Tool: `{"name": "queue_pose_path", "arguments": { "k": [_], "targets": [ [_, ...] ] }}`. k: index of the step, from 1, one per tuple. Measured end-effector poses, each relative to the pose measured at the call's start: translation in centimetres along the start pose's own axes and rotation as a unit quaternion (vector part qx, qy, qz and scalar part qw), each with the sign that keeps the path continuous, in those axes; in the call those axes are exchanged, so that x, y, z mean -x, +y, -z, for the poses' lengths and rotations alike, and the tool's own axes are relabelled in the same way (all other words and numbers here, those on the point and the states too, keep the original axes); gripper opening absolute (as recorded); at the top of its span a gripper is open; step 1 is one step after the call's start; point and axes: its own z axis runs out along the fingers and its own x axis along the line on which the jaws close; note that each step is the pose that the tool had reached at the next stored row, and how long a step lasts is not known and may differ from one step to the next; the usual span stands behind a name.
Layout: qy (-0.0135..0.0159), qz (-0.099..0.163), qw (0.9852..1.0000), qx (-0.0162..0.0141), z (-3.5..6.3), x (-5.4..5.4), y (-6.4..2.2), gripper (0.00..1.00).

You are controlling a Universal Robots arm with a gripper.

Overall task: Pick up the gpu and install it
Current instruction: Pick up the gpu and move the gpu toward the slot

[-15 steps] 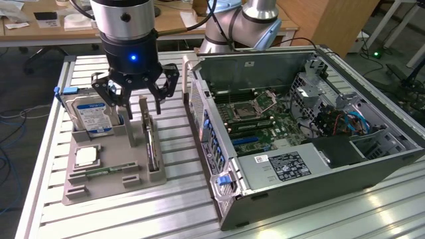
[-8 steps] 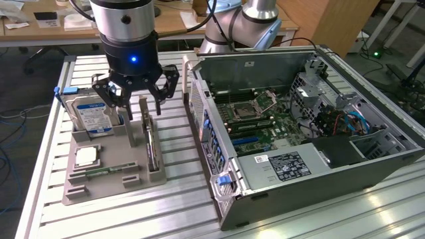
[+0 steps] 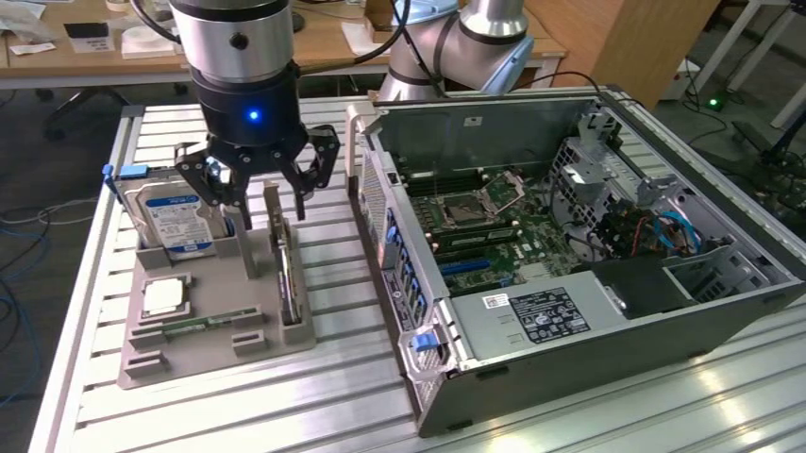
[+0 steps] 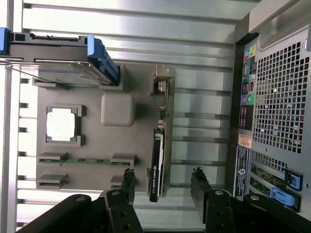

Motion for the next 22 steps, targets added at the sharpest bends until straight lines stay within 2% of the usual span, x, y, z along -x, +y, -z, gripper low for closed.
{"name": "queue_pose_path", "arguments": {
  "k": [22],
  "targets": [
    [-0.0002,0.0,1.0,0.0,-0.66,-0.05,-0.09,0.59]
  ]
}}
